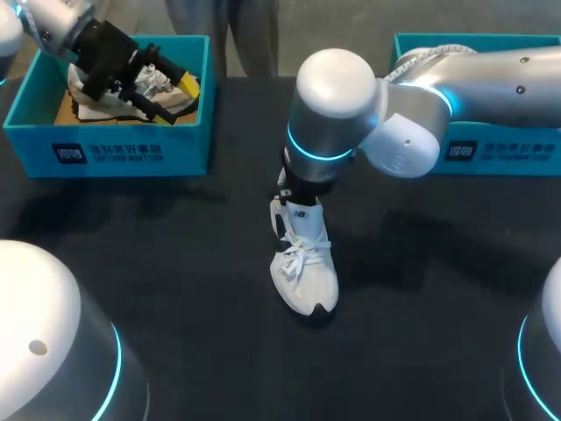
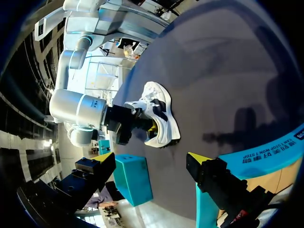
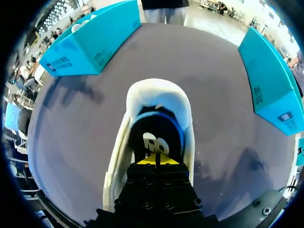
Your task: Take the shoe out of the shoebox, open the shoe tongue, remove and reinsert the insole, then place the shoe into the shoebox
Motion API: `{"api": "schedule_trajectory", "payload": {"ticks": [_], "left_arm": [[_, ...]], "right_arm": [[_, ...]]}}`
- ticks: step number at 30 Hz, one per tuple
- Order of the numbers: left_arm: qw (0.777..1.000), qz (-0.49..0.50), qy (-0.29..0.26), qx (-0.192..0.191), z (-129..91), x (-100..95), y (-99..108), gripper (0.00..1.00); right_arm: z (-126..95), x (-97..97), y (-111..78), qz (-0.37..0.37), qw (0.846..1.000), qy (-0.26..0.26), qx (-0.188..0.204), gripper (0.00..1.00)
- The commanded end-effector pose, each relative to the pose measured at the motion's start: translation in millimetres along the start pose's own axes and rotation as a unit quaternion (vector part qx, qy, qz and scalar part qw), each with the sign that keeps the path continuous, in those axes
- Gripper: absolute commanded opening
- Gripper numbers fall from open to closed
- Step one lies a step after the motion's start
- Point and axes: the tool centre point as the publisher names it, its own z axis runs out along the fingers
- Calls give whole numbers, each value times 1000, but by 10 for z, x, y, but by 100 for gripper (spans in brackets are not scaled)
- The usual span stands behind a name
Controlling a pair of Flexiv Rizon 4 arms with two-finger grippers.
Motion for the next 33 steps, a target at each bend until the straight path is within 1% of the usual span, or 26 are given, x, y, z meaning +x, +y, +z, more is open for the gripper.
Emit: {"api": "schedule_trajectory", "payload": {"ticks": [1, 3, 6, 9, 12, 17, 21, 28, 31, 33], "left_arm": [[1000, 0, 2, 0, -5, -4, 1, 100], [1000, 0, 2, 0, -5, -4, 1, 100], [1000, 0, 2, 0, -5, -4, 1, 100], [1000, 0, 2, 0, -5, -4, 1, 100], [1000, 0, 2, 0, -5, -4, 1, 100], [1000, 0, 2, 0, -5, -4, 1, 100], [1000, 0, 2, 0, -5, -4, 1, 100], [1000, 0, 2, 0, -5, -4, 1, 100], [1000, 0, 2, 0, -5, -4, 1, 100], [1000, 0, 2, 0, -5, -4, 1, 100]], "right_arm": [[-200, -31, 75, 0, 1000, -15, -22, 0], [-242, -42, 132, -5, 999, -17, -30, 0], [-236, -62, 209, -8, 999, -22, -34, 0], [-205, -73, 266, -10, 999, -26, -38, 0], [-129, -59, 275, -11, 999, -23, -38, 0], [12, 18, 267, -16, 999, -13, -30, 0], [94, 30, 249, -18, 999, -9, -25, 0], [252, 23, 157, -20, 1000, -13, -2, 0], [275, 10, 137, -19, 1000, -15, 3, 0], [244, -1, 133, -18, 1000, -17, 3, 0]]}}
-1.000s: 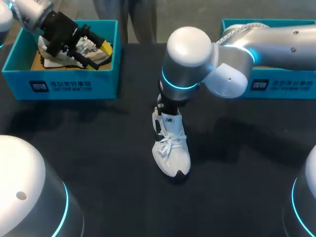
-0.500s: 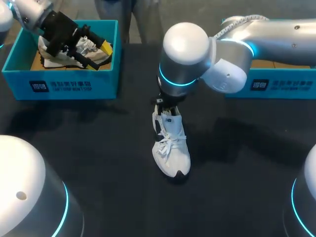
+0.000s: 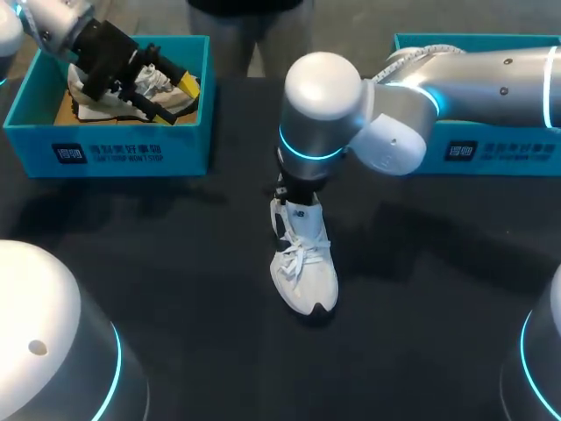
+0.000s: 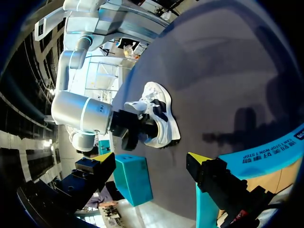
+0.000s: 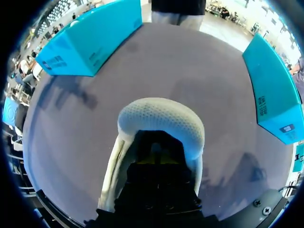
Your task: Take the shoe out of the shoebox, open the shoe tongue, remove and reinsert the insole, then place the shoe into the shoebox
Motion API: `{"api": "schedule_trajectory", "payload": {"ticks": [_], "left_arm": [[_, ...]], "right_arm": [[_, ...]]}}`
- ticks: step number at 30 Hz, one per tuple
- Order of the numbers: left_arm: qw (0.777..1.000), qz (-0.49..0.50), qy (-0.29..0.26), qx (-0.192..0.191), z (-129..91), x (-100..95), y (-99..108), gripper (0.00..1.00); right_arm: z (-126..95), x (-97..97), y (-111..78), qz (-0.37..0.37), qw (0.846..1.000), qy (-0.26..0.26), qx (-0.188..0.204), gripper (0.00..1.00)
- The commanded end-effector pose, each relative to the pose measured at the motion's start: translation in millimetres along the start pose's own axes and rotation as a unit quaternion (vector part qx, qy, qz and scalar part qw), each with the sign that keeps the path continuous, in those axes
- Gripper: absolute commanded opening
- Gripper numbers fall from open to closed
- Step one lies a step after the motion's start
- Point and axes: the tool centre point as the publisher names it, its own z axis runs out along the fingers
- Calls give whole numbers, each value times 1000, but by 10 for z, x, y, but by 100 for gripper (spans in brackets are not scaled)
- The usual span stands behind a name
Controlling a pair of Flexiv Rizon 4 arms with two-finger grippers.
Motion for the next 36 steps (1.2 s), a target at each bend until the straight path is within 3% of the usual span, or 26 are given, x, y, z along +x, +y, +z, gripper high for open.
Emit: {"api": "schedule_trajectory", "payload": {"ticks": [1, 8, 17, 31, 36], "left_arm": [[1000, 0, 2, 0, -5, -4, 1, 100], [1000, 0, 2, 0, -5, -4, 1, 100], [1000, 0, 2, 0, -5, -4, 1, 100], [1000, 0, 2, 0, -5, -4, 1, 100], [1000, 0, 2, 0, -5, -4, 1, 100]], "right_arm": [[-23, -1, 16, 1, 1000, -4, 0, 0], [-233, 15, 126, 7, 1000, -11, -8, 0], [-109, -8, 251, 11, 1000, -14, 13, 0], [75, 43, 137, 11, 999, -6, 51, 0], [-106, 54, 118, 16, 998, -5, 54, 0]]}}
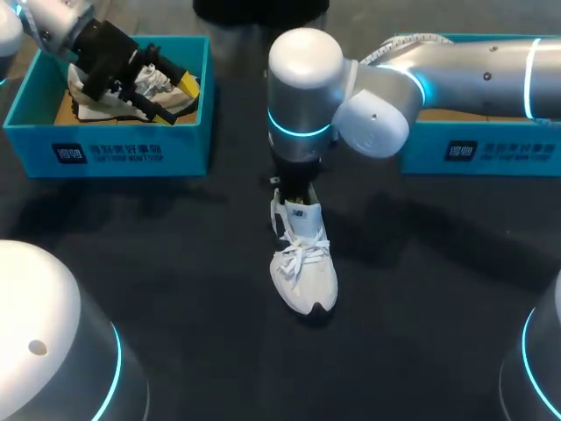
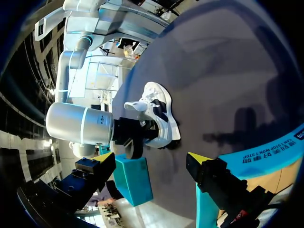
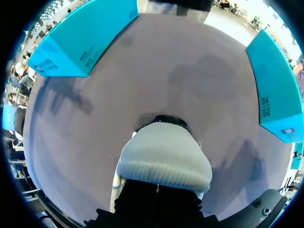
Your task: Take the shoe out of the shoebox, open the shoe tongue, remove and reinsert the insole, then place the shoe into the shoebox
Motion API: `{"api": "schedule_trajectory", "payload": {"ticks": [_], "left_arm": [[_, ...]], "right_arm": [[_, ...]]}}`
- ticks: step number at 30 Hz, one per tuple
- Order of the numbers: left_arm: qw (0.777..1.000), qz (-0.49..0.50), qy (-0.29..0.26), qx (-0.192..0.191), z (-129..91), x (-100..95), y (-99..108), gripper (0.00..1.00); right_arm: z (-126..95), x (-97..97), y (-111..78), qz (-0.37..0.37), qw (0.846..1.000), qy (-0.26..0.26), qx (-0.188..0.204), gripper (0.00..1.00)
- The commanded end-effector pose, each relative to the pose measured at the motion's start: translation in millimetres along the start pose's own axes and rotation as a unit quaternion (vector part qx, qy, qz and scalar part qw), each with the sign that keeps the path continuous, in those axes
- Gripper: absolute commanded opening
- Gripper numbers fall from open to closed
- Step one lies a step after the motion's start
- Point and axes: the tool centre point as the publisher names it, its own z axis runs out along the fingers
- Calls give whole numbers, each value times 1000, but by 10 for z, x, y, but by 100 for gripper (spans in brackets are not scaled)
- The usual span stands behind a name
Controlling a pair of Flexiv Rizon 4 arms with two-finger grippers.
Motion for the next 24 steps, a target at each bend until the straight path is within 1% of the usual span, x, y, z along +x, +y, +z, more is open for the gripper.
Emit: {"api": "schedule_trajectory", "payload": {"ticks": [1, 3, 4, 9, 24], "left_arm": [[1000, 0, 2, 0, -4, -4, 1, 100], [1000, 0, 2, 0, -4, -4, 1, 100], [1000, 0, 2, 0, -4, -4, 1, 100], [1000, 0, 2, 0, -4, -4, 1, 100], [1000, 0, 2, 0, -4, -4, 1, 100]], "right_arm": [[-180, 7, -26, 9, 1000, -2, 2, 0], [-301, 19, -48, 18, 1000, 5, 11, 0], [-333, 22, -57, 19, 1000, 2, 23, 0], [-423, 46, -109, 30, 997, 12, 63, 0], [-423, 46, -109, 30, 997, 12, 63, 0]]}}
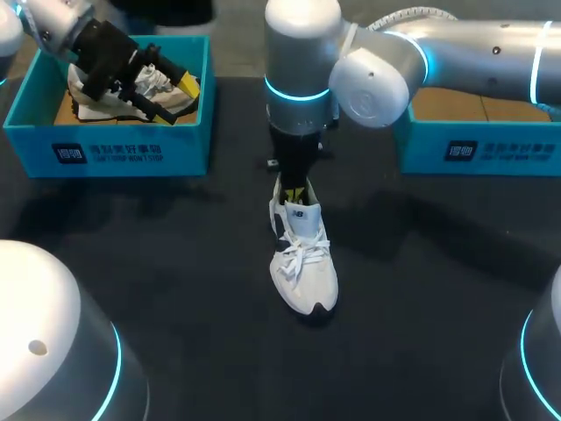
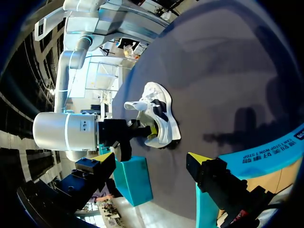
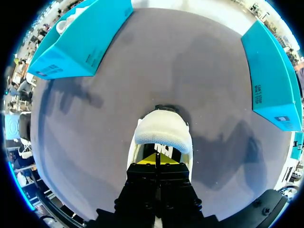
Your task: Take the shoe out of the shoebox, open the shoe tongue, remove and reinsert the insole, then place the shoe into the shoebox
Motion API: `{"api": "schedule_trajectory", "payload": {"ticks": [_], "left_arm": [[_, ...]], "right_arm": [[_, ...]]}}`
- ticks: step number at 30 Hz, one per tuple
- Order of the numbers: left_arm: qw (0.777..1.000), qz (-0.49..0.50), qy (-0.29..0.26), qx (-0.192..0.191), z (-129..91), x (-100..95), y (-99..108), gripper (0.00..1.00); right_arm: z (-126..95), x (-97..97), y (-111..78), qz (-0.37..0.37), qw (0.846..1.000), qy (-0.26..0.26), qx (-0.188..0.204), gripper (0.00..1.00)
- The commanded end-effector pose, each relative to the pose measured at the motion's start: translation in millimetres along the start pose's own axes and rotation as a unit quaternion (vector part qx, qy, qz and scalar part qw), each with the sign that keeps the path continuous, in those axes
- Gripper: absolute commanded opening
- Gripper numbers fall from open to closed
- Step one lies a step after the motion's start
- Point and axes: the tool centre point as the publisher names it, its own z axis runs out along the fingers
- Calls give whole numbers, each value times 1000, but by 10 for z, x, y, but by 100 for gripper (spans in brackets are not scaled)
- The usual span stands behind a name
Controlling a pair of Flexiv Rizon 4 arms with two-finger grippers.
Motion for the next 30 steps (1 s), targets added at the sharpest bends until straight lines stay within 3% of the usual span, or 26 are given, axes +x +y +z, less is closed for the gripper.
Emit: {"api": "schedule_trajectory", "payload": {"ticks": [1, 4, 13, 30], "left_arm": [[1000, 0, 2, 0, -4, -4, 1, 100], [1000, 0, 2, 0, -4, -4, 1, 100], [1000, 0, 2, 0, -4, -4, 1, 100], [1000, 0, 2, 0, -4, -4, 1, 100]], "right_arm": [[17, 0, -12, 12, 999, -29, 12, 0], [19, -26, -78, 25, 997, -62, 27, 0], [39, -89, -283, 38, 994, -82, 58, 0], [-82, -72, -482, 54, 989, -70, 115, 0]]}}
